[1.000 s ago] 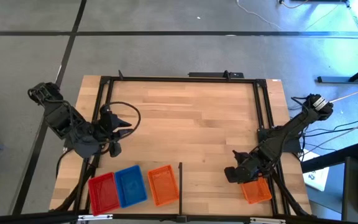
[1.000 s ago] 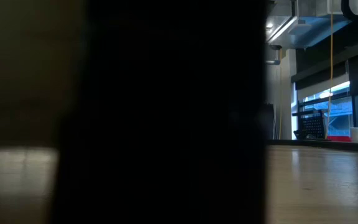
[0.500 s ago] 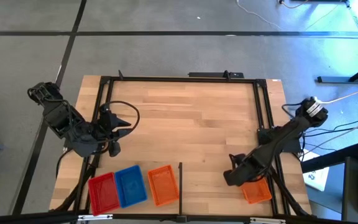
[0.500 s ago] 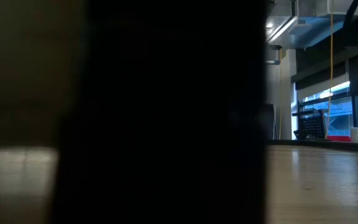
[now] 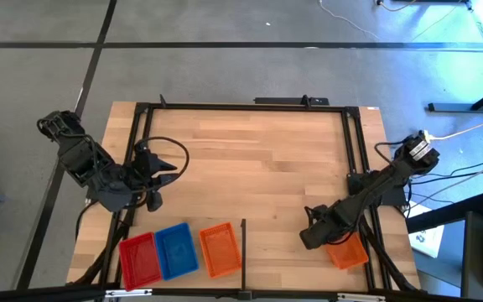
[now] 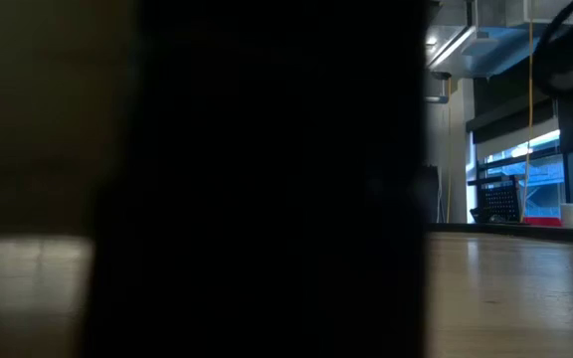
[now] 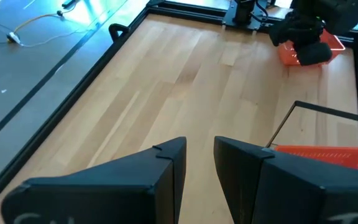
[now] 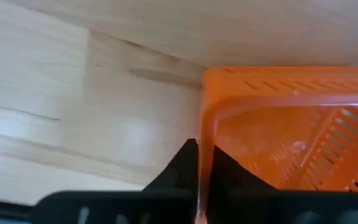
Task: Stack baskets on shelf by color
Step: Stack the orange bin on top of the orange bin on the shelf
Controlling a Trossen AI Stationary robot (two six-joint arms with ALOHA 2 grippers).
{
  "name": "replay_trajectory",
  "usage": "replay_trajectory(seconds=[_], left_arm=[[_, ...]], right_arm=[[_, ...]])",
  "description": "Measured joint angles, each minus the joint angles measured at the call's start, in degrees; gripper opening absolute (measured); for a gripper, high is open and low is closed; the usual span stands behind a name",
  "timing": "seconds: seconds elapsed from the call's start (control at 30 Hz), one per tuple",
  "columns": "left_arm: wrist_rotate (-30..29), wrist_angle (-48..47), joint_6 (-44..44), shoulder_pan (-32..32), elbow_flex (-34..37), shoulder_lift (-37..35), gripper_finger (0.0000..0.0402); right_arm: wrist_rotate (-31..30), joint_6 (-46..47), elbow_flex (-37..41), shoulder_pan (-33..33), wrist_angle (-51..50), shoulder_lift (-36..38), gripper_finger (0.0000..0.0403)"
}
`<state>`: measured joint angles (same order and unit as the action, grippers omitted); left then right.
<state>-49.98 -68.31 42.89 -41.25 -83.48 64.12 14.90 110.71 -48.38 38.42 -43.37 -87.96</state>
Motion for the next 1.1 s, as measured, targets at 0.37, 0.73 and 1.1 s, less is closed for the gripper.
replay_trajectory(seconds=[0.37,0.73,1.1], left_arm=[[0.0,-0.7,-0.1,0.0,0.0,0.0,0.0075],[-1.0,-0.7,-1.6,0.0,0.0,0.0,0.0075],[-3.2,-0.7,-15.3,2.8,0.0,0.4,0.0075]], right_arm=[[-0.4,-28.8,-15.9,-7.9,-25.2,2.2,0.0001],[-14.1,-89.3,-42.4,-17.7,-42.3,-1.8,0.0000],[-39.6,-147.1,-61.3,-23.0,-43.0,-13.5,0.0000]])
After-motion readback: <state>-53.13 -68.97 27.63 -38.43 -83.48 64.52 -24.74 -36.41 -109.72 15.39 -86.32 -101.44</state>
